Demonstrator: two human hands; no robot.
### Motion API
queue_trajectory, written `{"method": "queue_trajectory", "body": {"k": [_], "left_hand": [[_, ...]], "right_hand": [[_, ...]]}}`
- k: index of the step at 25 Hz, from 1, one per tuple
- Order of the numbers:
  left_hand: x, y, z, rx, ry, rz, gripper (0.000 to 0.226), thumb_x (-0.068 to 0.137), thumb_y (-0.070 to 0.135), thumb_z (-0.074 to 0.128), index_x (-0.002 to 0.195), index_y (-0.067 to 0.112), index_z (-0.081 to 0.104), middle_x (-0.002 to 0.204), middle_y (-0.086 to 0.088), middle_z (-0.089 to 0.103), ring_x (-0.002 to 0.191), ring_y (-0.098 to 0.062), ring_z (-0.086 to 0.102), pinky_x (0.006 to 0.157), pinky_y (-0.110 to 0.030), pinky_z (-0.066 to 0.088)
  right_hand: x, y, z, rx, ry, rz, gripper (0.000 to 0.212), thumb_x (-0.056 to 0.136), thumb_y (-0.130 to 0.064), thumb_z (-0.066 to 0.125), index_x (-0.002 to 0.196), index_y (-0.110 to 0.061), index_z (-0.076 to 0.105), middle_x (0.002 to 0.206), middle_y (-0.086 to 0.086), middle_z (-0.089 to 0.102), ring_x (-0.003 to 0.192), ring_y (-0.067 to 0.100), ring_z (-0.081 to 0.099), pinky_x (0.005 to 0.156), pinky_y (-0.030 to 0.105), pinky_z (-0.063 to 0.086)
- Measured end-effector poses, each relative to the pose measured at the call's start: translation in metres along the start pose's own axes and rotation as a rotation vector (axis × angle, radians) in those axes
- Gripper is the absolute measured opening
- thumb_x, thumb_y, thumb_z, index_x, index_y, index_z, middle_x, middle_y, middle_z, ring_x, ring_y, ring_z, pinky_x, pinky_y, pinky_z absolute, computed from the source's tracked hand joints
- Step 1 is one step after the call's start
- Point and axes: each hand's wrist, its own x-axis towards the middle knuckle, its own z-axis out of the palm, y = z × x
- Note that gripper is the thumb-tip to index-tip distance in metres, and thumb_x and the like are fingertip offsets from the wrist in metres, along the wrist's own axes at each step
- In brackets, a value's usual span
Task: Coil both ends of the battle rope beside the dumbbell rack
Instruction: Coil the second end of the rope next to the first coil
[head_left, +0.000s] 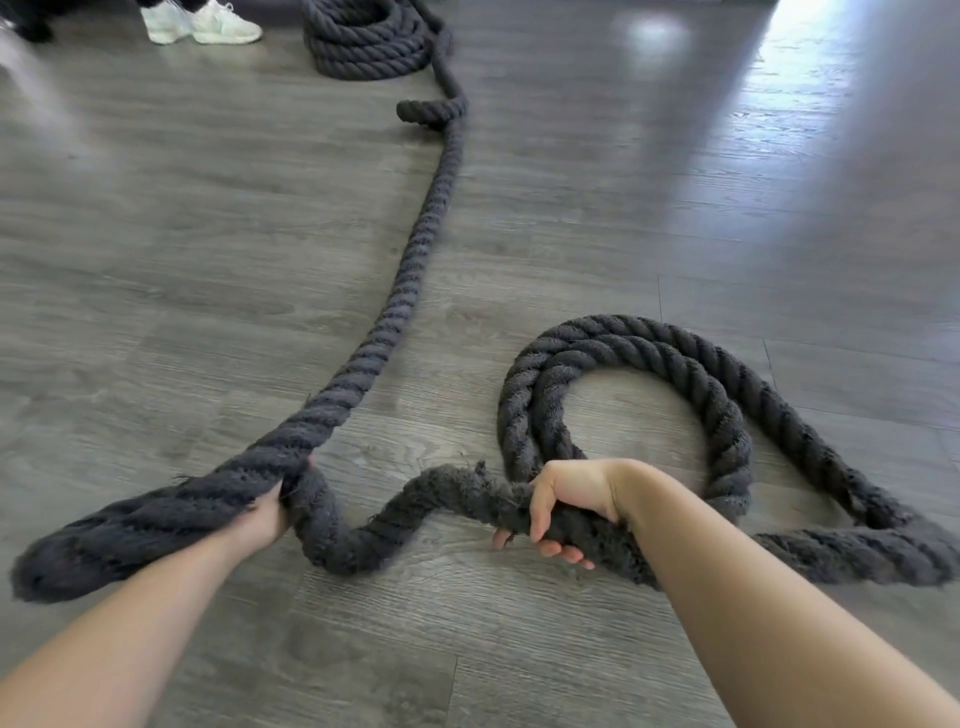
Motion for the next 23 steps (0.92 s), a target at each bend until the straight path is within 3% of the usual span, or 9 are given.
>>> {"method": "queue_trajectory", "body": {"k": [6, 8, 10, 12, 14, 17, 19, 21, 23], "left_hand": [[-0.044, 0.064, -0.033, 0.406, -0.396, -0.14, 0.071, 0.098, 0.022, 0.045, 0.155, 0.0, 0.008, 0.163, -0.024, 0.005, 0.151, -0.034, 0.008, 0.119, -0.035, 0.011], [-0.063, 0.093, -0.05, 0.449, -0.531, -0.118, 0.052, 0.092, 0.025, 0.051, 0.137, 0.0, 0.043, 0.15, -0.025, 0.038, 0.14, -0.032, 0.035, 0.11, -0.032, 0.03], [-0.075, 0.117, -0.052, 0.48, -0.546, -0.033, 0.024, 0.092, 0.031, 0.052, 0.097, 0.009, 0.06, 0.113, -0.014, 0.065, 0.104, -0.026, 0.061, 0.081, -0.028, 0.044], [-0.083, 0.146, -0.054, 0.59, -0.388, 0.047, 0.026, 0.094, 0.034, 0.048, 0.088, 0.011, 0.059, 0.106, -0.01, 0.068, 0.096, -0.027, 0.066, 0.072, -0.029, 0.044], [-0.089, 0.161, -0.033, 0.734, -0.172, 0.212, 0.024, 0.091, 0.037, 0.059, 0.096, 0.015, 0.068, 0.104, -0.006, 0.071, 0.096, -0.027, 0.069, 0.069, -0.032, 0.046], [-0.092, 0.178, 0.006, 0.808, -0.059, 0.591, 0.027, 0.053, 0.014, 0.087, 0.068, 0.017, 0.065, 0.068, -0.005, 0.064, 0.06, -0.026, 0.065, 0.042, -0.028, 0.043], [-0.084, 0.178, 0.028, 0.787, -0.145, 0.801, 0.023, 0.065, 0.014, 0.073, 0.086, 0.014, 0.063, 0.091, -0.01, 0.059, 0.084, -0.028, 0.061, 0.06, -0.038, 0.051], [-0.079, 0.181, 0.048, 0.789, -0.352, 0.827, 0.043, 0.083, 0.029, 0.042, 0.119, 0.013, 0.06, 0.119, -0.009, 0.054, 0.116, -0.028, 0.048, 0.107, -0.05, 0.036], [-0.079, 0.181, 0.061, 0.718, -0.478, 0.794, 0.048, 0.092, 0.039, 0.031, 0.127, 0.018, 0.057, 0.125, -0.007, 0.056, 0.122, -0.027, 0.047, 0.113, -0.049, 0.027]], "right_hand": [[0.005, 0.002, 0.0, -0.021, 0.078, 0.056, 0.075, 0.07, -0.011, 0.059, 0.138, 0.018, 0.044, 0.063, 0.013, 0.051, 0.046, 0.025, 0.046, 0.052, 0.031, 0.043], [0.006, 0.008, 0.008, -0.053, 0.083, 0.078, 0.052, 0.078, -0.006, 0.055, 0.123, 0.02, 0.055, 0.059, 0.012, 0.052, 0.045, 0.024, 0.045, 0.055, 0.034, 0.041], [0.01, 0.015, 0.018, -0.096, 0.099, 0.133, 0.041, 0.086, 0.001, 0.049, 0.121, 0.019, 0.057, 0.055, 0.01, 0.055, 0.045, 0.024, 0.044, 0.057, 0.034, 0.039], [0.019, 0.019, 0.026, -0.156, 0.128, 0.194, 0.048, 0.084, 0.001, 0.051, 0.128, 0.018, 0.054, 0.059, 0.012, 0.055, 0.05, 0.024, 0.046, 0.058, 0.033, 0.04], [0.031, 0.022, 0.029, -0.217, 0.152, 0.234, 0.043, 0.076, 0.0, 0.057, 0.116, 0.016, 0.062, 0.065, 0.016, 0.052, 0.054, 0.026, 0.048, 0.062, 0.035, 0.042], [0.043, 0.026, 0.034, -0.307, 0.171, 0.271, 0.023, 0.074, 0.003, 0.059, 0.097, 0.005, 0.061, 0.065, 0.018, 0.051, 0.053, 0.027, 0.05, 0.063, 0.035, 0.045], [0.049, 0.026, 0.041, -0.393, 0.164, 0.306, 0.016, 0.078, 0.005, 0.059, 0.093, 0.005, 0.061, 0.064, 0.019, 0.053, 0.052, 0.028, 0.051, 0.065, 0.036, 0.047], [0.051, 0.026, 0.045, -0.476, 0.214, 0.311, 0.004, 0.079, 0.004, 0.062, 0.083, 0.006, 0.062, 0.057, 0.018, 0.057, 0.051, 0.028, 0.052, 0.065, 0.034, 0.047], [0.049, 0.027, 0.048, -0.502, 0.301, 0.302, 0.004, 0.076, 0.002, 0.066, 0.077, 0.004, 0.062, 0.06, 0.017, 0.058, 0.053, 0.027, 0.053, 0.062, 0.032, 0.047]]}}
